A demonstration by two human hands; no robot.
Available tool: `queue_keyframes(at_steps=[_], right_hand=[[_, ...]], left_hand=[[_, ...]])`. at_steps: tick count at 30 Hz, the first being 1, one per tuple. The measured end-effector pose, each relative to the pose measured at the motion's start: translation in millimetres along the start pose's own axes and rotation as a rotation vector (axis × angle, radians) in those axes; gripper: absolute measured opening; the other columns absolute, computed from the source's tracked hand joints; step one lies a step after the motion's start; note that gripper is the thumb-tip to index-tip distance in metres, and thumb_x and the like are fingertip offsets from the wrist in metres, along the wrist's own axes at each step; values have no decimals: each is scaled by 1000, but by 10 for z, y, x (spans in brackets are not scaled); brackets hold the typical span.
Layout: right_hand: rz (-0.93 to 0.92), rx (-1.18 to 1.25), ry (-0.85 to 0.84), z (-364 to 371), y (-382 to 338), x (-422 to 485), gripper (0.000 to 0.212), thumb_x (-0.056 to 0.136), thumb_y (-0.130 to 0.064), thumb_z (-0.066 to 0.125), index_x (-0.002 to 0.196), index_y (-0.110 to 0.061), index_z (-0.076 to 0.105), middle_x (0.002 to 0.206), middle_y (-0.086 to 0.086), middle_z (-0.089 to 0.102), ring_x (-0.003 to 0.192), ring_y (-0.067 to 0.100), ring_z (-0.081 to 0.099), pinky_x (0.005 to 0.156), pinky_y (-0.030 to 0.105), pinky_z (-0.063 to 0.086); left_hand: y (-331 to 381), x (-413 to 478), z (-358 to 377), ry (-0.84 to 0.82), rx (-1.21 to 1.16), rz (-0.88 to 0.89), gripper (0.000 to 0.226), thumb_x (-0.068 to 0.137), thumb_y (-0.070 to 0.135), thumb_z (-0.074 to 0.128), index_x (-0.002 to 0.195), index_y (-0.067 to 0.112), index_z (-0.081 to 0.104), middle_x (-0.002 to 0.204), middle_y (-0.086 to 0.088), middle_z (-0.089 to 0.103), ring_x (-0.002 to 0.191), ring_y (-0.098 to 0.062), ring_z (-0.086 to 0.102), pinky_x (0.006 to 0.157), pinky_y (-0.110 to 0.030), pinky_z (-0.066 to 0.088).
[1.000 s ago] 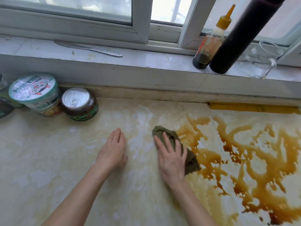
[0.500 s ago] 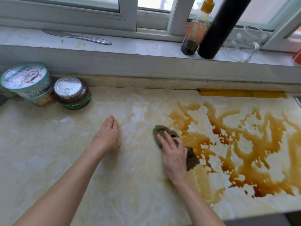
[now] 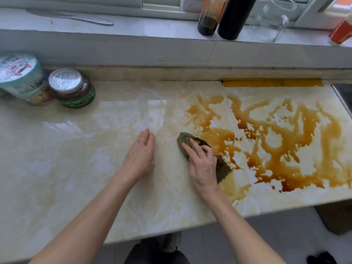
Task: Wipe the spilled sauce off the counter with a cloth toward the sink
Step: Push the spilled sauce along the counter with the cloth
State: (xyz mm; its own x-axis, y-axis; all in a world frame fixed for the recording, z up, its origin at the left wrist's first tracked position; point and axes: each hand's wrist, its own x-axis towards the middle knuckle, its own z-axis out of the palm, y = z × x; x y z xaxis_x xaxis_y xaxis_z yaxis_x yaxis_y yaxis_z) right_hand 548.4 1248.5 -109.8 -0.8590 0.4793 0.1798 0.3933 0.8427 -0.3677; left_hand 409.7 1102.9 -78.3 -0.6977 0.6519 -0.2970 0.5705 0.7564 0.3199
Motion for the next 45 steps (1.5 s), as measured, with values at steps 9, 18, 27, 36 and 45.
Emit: queue_keyframes(at_steps=[9,18,27,36,45], right_hand=[[-143,-69,-70,-106,317,-392,55,86,-11,51,136,-33,54,145,-6,49,119,25,45,83,39,38],[-356,-23,-129,-179,359,-914,60,85,-9,47,138,-36,50,148,-8,45,122,26,47,88,41,39],[-349,2,-131,-267,389,-1043,54,87,-12,45,134,-34,57,144,-9,50,123,25,45,93,43,35],[-287,31,-122,-354,600,-904,54,85,-11,44,133,-32,58,140,-9,53,123,25,43,92,43,35],[-188,-83,-164,-527,1089,-942,60,87,-13,52,140,-41,45,148,-16,40,126,28,42,98,43,27]], left_hand=[[160,-155,116,16,52,-6,72,87,4,39,150,2,3,158,-16,-2,147,-28,2,120,-35,11],[286,-201,271,12,48,-13,73,89,3,37,151,5,-1,159,-12,-5,147,-24,-2,120,-36,11],[315,-218,274,3,71,-26,69,91,5,33,150,3,-3,159,-14,-7,147,-25,-4,120,-36,8],[337,-226,263,10,76,-42,68,92,4,32,150,3,-4,159,-13,-8,147,-24,-4,120,-34,5],[360,-212,243,-32,91,-59,69,93,5,33,150,4,-5,158,-12,-10,147,-23,-6,120,-33,5]])
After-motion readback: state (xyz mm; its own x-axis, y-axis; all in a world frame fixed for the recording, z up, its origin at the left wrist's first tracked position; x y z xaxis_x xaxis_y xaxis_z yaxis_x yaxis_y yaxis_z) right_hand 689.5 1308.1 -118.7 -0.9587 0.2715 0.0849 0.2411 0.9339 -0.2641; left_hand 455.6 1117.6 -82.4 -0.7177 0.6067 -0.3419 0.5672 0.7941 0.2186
